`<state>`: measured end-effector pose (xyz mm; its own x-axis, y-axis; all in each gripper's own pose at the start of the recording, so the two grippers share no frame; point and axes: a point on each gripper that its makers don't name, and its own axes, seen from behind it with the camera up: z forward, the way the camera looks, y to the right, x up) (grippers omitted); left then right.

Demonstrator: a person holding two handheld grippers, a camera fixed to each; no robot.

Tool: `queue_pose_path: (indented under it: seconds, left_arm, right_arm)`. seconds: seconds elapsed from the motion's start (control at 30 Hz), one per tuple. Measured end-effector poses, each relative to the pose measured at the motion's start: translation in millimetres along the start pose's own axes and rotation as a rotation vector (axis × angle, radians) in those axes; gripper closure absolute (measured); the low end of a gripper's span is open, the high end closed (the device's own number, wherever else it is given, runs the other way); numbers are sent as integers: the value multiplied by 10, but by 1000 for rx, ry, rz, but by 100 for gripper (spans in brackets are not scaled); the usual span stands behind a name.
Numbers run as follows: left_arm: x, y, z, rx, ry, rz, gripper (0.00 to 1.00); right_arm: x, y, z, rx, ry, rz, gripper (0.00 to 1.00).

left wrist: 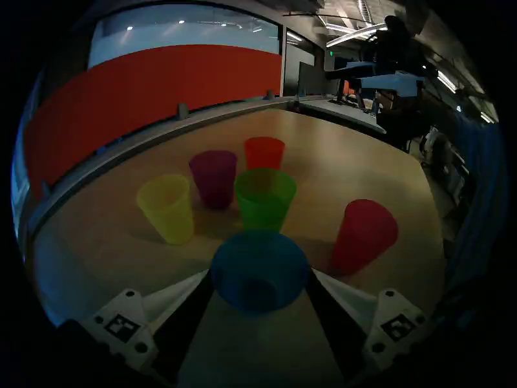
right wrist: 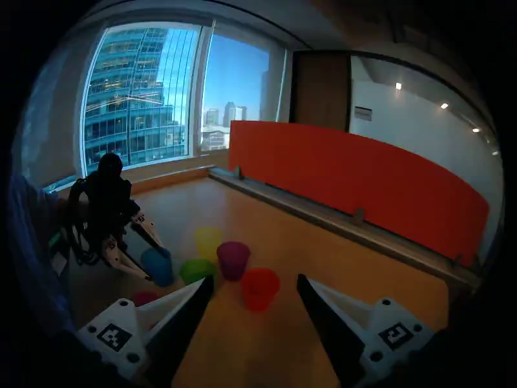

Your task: Pour water

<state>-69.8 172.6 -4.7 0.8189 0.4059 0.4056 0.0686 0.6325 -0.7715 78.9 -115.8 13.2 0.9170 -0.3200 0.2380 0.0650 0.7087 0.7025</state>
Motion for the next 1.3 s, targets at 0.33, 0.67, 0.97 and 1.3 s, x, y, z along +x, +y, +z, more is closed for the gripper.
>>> queue_pose_path:
  seconds: [0.33, 0.67, 0.97, 1.3]
  left_arm:
    - [1, -10, 16, 0, -5, -3, 13]
    - [37, 4, -35, -3, 7, 10, 13]
    - [194, -42, -193, 1, 59, -30, 13]
    - [447, -119, -432, 36, 131, -28, 13]
  right_arm:
    - [-21, 10, 7, -3, 0, 5, 0]
    - [-26, -10, 21, 1, -2, 4, 0]
    - [-21, -40, 51, 5, -6, -4, 0]
    - [-28, -110, 123, 19, -8, -13, 0]
